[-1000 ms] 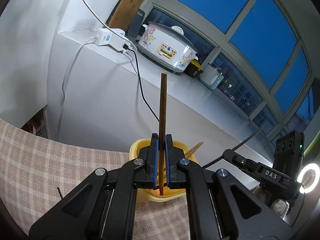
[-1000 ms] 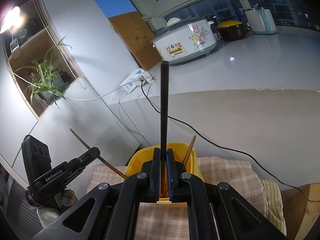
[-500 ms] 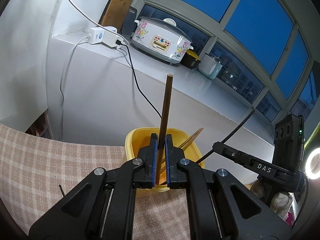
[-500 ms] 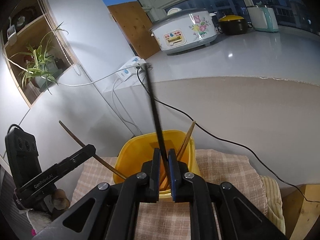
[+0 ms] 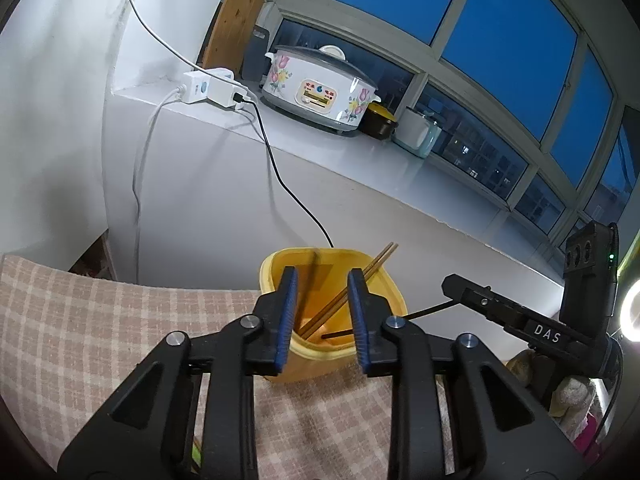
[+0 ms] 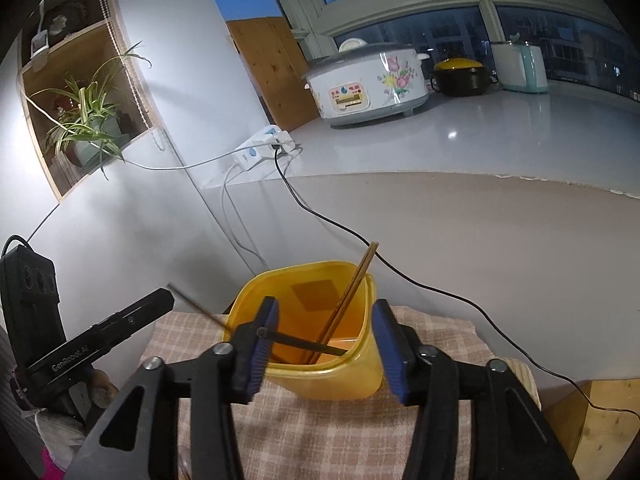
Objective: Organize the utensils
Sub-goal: 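Open the right tool over the container while the left tool releases its chopstick, then move both open tools from the container down to the utensil pile, then close the right tool on the green spoon while the left tool grasps the clear plastic piece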
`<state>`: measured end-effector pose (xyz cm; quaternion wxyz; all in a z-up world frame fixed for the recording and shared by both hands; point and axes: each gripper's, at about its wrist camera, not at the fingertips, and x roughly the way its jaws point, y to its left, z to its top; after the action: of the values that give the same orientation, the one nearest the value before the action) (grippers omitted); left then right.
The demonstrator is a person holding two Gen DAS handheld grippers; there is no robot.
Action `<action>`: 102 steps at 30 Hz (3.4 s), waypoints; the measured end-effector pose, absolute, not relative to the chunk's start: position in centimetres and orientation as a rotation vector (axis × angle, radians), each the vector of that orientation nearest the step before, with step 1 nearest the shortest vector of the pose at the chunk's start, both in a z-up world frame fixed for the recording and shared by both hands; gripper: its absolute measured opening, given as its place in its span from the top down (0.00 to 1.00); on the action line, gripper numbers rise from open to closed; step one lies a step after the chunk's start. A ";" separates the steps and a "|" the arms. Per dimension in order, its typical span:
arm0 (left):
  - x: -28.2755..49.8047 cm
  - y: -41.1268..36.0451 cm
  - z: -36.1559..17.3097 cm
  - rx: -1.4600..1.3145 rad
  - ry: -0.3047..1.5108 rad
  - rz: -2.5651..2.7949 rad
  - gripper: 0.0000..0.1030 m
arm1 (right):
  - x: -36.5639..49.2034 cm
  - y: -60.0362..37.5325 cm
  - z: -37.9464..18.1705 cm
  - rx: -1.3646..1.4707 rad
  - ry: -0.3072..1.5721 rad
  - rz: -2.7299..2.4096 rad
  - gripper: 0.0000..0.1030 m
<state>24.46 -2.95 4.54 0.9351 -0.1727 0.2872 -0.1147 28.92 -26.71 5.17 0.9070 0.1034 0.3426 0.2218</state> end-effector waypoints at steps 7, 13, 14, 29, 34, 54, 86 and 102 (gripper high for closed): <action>22.4 -1.5 5.0 -0.336 0.576 -0.218 0.76 | 26.8 -26.8 5.9 0.179 0.665 0.440 0.32; 20.4 0.8 4.7 -0.344 0.594 -0.195 0.76 | 24.8 -26.1 6.2 0.138 0.658 0.468 0.20; 20.0 1.2 4.5 -0.344 0.598 -0.189 0.76 | 24.4 -26.0 6.3 0.133 0.658 0.475 0.20; 14.5 6.4 -1.3 -0.420 0.769 -0.135 0.76 | 21.7 -22.1 2.2 0.089 0.791 0.619 0.29; 12.6 7.5 -4.2 -0.439 0.843 -0.118 0.76 | 21.5 -19.9 0.1 0.063 0.862 0.680 0.39; 10.7 7.7 -11.3 -0.488 1.049 -0.161 0.76 | 21.9 -10.7 -7.0 0.000 1.126 0.842 0.66; 11.9 6.0 -13.0 -0.426 1.054 -0.206 0.96 | 25.1 -3.5 -11.9 -0.177 1.228 0.739 0.86; 11.7 6.5 -13.1 -0.434 1.034 -0.203 0.96 | 26.3 -6.9 -11.4 -0.018 1.248 0.772 0.97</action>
<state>11.74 6.49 -13.07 0.8421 -0.2054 0.4893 -0.0961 26.34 -6.90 -11.43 0.7427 -0.0084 0.5695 0.3522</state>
